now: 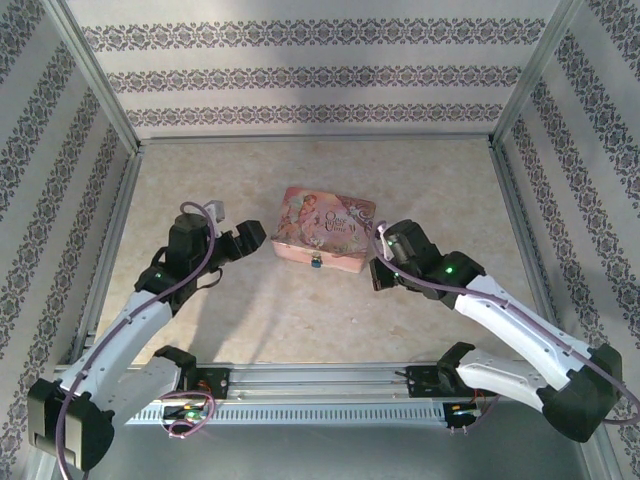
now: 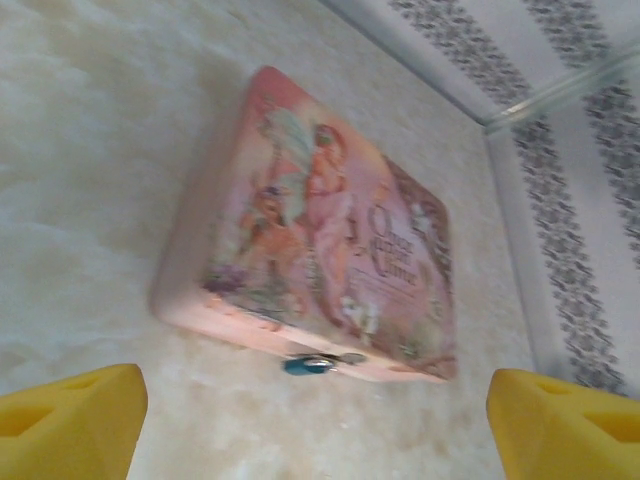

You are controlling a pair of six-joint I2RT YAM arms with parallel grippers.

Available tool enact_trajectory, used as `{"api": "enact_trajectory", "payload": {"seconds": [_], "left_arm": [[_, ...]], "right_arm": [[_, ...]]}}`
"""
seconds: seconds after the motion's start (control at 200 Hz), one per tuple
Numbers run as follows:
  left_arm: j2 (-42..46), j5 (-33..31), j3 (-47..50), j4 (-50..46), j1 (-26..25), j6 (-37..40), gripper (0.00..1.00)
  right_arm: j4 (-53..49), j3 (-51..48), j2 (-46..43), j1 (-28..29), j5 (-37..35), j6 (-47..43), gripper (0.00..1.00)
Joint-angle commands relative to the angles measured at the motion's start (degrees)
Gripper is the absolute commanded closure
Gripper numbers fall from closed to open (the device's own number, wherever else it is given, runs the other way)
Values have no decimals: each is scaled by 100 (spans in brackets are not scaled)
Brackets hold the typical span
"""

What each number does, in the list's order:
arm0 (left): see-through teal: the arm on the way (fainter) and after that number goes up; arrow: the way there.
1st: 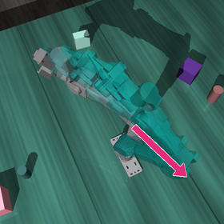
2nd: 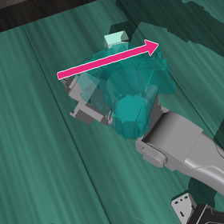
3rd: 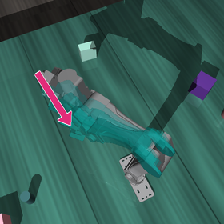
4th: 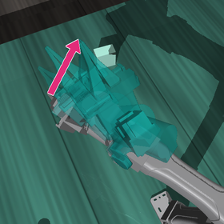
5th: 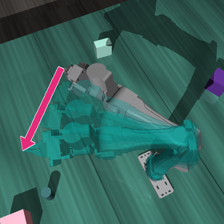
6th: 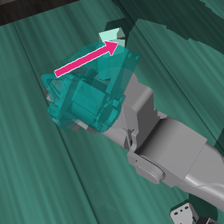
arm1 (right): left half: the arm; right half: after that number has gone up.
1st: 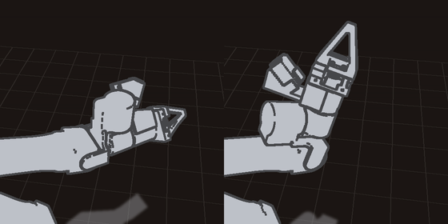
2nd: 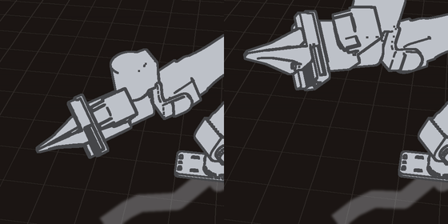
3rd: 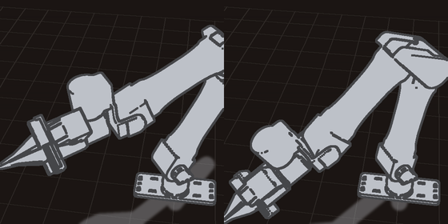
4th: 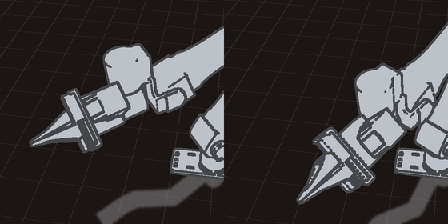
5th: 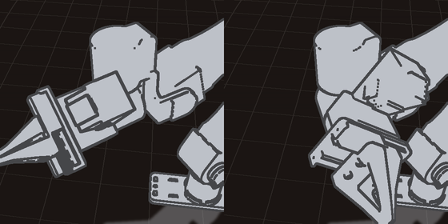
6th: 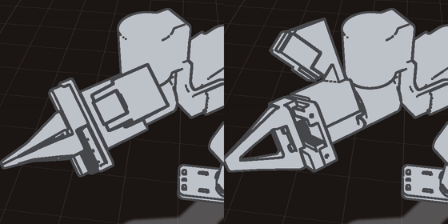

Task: Unlock a padlock with a key

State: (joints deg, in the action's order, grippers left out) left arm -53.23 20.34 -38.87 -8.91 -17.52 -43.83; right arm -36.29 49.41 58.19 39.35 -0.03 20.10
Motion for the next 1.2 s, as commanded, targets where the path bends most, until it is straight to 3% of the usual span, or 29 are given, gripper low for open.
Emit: {"api": "enact_trajectory", "payload": {"seconds": [0.0, 0.365, 0.665, 1.194], "left_arm": [[-146, 880, -223, 680, -29, -270, 15], [-328, 1266, -533, 1171, -591, -51, 28], [-717, 1236, -653, 1627, -1043, -214, 34], [-908, 314, 231, 3987, -1074, -4121, 32]], "right_arm": [[654, 251, -68, 258, 70, -1042, 100], [2392, 29, -262, 709, 550, -2454, 100], [2763, -89, -240, 820, 549, -2448, 100], [3691, -89, 145, 863, 469, -2287, 100]]}}
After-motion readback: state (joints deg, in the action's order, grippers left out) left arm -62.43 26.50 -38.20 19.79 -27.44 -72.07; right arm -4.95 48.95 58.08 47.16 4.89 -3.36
